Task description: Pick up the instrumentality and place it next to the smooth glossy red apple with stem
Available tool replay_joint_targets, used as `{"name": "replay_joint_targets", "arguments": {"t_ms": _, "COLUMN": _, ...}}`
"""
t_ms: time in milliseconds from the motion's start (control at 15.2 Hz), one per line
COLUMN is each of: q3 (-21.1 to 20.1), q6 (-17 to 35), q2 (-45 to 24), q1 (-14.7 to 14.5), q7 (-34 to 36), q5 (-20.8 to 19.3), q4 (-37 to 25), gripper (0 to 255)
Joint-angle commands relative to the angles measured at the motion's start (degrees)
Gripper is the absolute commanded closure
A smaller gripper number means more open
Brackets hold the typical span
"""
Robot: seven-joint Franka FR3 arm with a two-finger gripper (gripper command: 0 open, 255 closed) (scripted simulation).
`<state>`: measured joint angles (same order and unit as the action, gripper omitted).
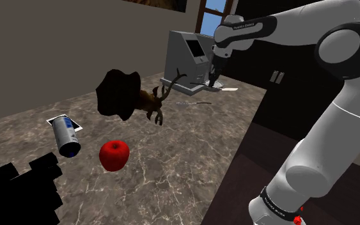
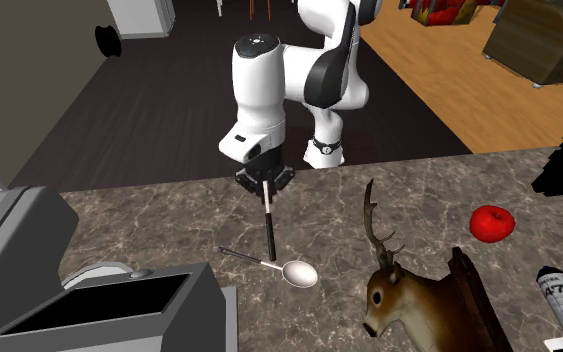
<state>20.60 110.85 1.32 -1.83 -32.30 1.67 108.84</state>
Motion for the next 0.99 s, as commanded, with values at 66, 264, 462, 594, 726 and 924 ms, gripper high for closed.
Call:
{"name": "replay_joint_targets", "arguments": {"t_ms": 66, "q3": -1.3, "q6": 0.0, "q2": 3.7, "q1": -1.0, "q7": 2.8, "q5": -1.4, "q4": 3.5, "gripper": 255}}
{"name": "replay_joint_targets", "arguments": {"t_ms": 264, "q3": -3.5, "q6": 0.6, "q2": 8.9, "q1": -2.3, "q7": 7.0, "q5": -3.1, "q4": 9.0, "gripper": 255}}
{"name": "replay_joint_targets", "arguments": {"t_ms": 462, "q3": -6.0, "q6": 0.9, "q2": 13.7, "q1": -3.5, "q7": 11.2, "q5": -4.2, "q4": 14.0, "gripper": 255}}
{"name": "replay_joint_targets", "arguments": {"t_ms": 594, "q3": -7.8, "q6": 0.9, "q2": 16.7, "q1": -4.1, "q7": 13.9, "q5": -4.5, "q4": 16.9, "gripper": 255}}
{"name": "replay_joint_targets", "arguments": {"t_ms": 726, "q3": -9.6, "q6": 0.8, "q2": 19.5, "q1": -4.8, "q7": 16.6, "q5": -4.6, "q4": 19.6, "gripper": 255}}
{"name": "replay_joint_targets", "arguments": {"t_ms": 924, "q3": -12.6, "q6": 0.4, "q2": 23.4, "q1": -6.0, "q7": 20.6, "q5": -4.4, "q4": 23.2, "gripper": 255}}
